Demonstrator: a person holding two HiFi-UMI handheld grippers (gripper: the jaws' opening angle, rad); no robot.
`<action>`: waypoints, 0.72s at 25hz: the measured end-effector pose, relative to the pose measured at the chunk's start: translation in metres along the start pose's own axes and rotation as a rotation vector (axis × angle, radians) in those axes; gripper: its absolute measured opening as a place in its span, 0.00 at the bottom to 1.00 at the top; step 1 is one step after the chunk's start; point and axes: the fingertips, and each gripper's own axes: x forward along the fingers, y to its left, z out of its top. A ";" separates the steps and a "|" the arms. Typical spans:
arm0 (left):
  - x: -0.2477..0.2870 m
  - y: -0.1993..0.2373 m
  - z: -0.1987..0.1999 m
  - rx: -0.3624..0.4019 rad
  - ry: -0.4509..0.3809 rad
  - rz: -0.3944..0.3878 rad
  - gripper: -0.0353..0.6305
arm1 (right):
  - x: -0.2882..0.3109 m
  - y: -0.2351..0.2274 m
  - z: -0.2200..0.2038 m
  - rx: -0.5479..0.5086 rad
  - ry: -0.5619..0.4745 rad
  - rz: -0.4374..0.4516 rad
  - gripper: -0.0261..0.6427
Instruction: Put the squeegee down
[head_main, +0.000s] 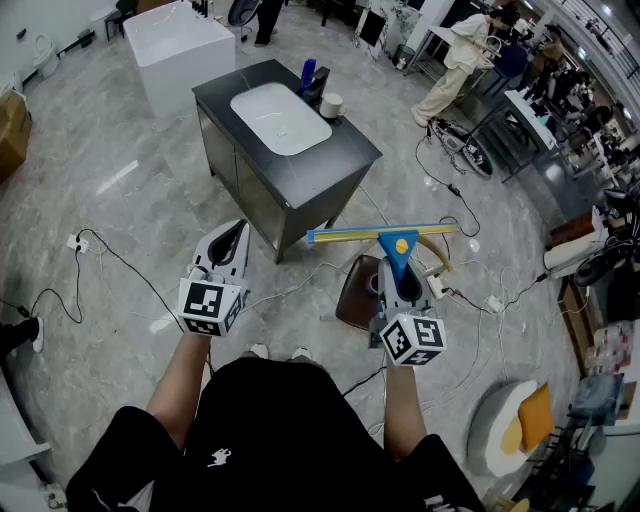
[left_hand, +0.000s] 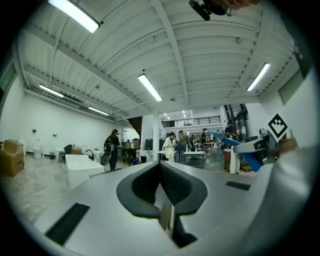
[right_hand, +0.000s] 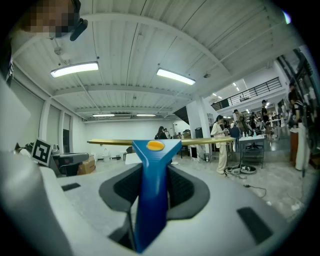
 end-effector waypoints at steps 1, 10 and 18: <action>-0.002 -0.001 0.000 0.000 -0.001 -0.002 0.06 | -0.001 0.001 0.001 0.004 -0.003 0.006 0.24; -0.004 -0.007 0.001 -0.001 -0.010 -0.026 0.06 | 0.000 0.016 0.004 0.011 -0.013 0.039 0.24; -0.010 -0.001 -0.004 -0.024 -0.011 -0.054 0.06 | 0.000 0.026 -0.001 0.005 -0.004 0.021 0.24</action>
